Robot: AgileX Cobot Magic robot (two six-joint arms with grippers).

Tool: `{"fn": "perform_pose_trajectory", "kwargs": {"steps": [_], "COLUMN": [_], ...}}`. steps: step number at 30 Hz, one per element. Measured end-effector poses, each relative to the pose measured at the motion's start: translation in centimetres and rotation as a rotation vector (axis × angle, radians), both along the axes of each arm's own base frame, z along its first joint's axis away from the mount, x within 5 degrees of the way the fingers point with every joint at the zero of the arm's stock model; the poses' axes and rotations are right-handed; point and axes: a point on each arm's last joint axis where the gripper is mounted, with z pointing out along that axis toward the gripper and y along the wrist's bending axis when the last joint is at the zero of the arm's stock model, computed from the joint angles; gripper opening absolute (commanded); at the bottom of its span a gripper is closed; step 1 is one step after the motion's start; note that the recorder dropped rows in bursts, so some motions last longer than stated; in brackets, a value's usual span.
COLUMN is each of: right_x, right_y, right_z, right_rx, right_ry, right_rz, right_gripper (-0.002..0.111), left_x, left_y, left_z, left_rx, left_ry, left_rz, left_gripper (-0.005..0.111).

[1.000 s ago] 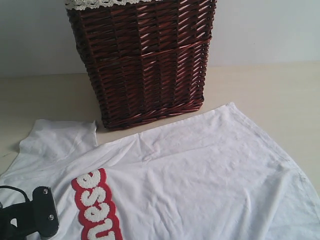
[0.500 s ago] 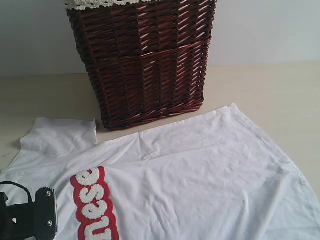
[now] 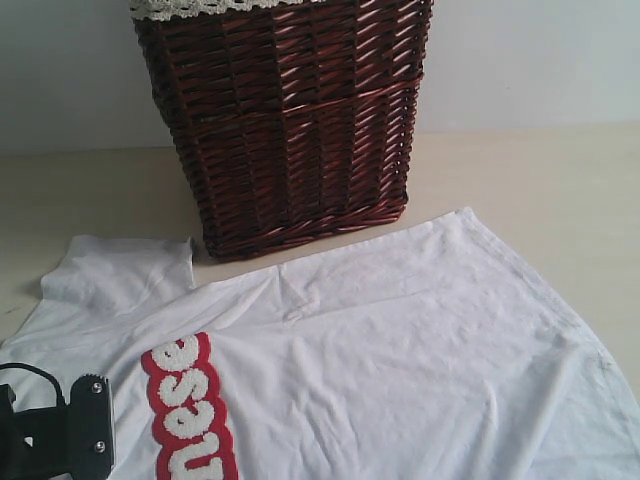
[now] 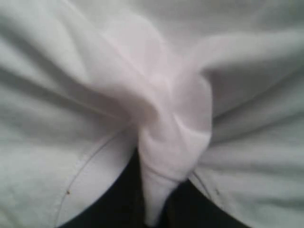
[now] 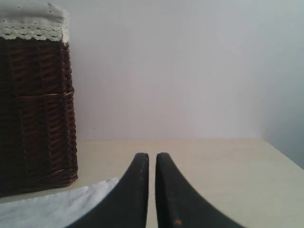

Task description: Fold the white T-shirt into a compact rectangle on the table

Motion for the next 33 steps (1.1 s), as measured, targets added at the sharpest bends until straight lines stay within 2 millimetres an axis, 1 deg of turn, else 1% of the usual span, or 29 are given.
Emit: {"fn": "perform_pose_trajectory", "kwargs": {"steps": [4, 7, 8, 11, 13, 16, 18, 20, 21, 23, 25, 26, 28, 33], "right_x": [0.2, 1.5, 2.0, 4.8, 7.2, 10.3, 11.9, 13.1, 13.4, 13.5, 13.4, 13.5, 13.8, 14.5], "right_y": [0.1, -0.4, -0.6, -1.6, -2.5, -3.5, -3.6, -2.7, -2.1, -0.4, 0.5, 0.6, 0.2, -2.1], "right_z": [-0.3, -0.9, -0.7, 0.4, 1.8, 3.5, 4.6, 5.5, 5.7, 6.6, 7.3, 7.6, 7.9, 7.8], "right_rx": [-0.069, -0.053, -0.052, -0.061, -0.032, 0.115, 0.204, 0.247, 0.26, 0.27, 0.271, 0.271, 0.232, 0.079], "right_ry": [0.035, 0.191, 0.236, 0.401, 0.461, 0.496, 0.502, 0.521, 0.531, 0.543, 0.54, 0.537, 0.514, 0.432], "right_rz": [0.016, 0.017, 0.02, 0.041, 0.049, 0.047, 0.095, 0.253, 0.347, 0.616, 0.789, 0.826, 0.846, 0.799], "right_gripper": [0.008, 0.008, 0.008, 0.008, 0.008, 0.008, 0.008, 0.008, 0.008, 0.008, 0.008, 0.008, 0.008, 0.008], "left_x": [0.0, 0.0, 0.0, 0.0, 0.0, 0.0, 0.0, 0.0, 0.0, 0.0, 0.0, 0.0, 0.0, 0.0], "left_y": [0.0, 0.0, 0.0, 0.0, 0.0, 0.0, 0.0, 0.0, 0.0, 0.0, 0.0, 0.0, 0.0, 0.0], "left_z": [0.0, 0.0, 0.0, 0.0, 0.0, 0.0, 0.0, 0.0, 0.0, 0.0, 0.0, 0.0, 0.0, 0.0], "left_rx": [0.0, 0.0, 0.0, 0.0, 0.0, 0.0, 0.0, 0.0, 0.0, 0.0, 0.0, 0.0, 0.0, 0.0], "left_ry": [0.0, 0.0, 0.0, 0.0, 0.0, 0.0, 0.0, 0.0, 0.0, 0.0, 0.0, 0.0, 0.0, 0.0], "left_rz": [0.0, 0.0, 0.0, 0.0, 0.0, 0.0, 0.0, 0.0, 0.0, 0.0, 0.0, 0.0, 0.0, 0.0], "left_gripper": [0.0, 0.0, 0.0, 0.0, 0.0, 0.0, 0.0, 0.0, 0.0, 0.0, 0.0, 0.0, 0.0, 0.0]}}
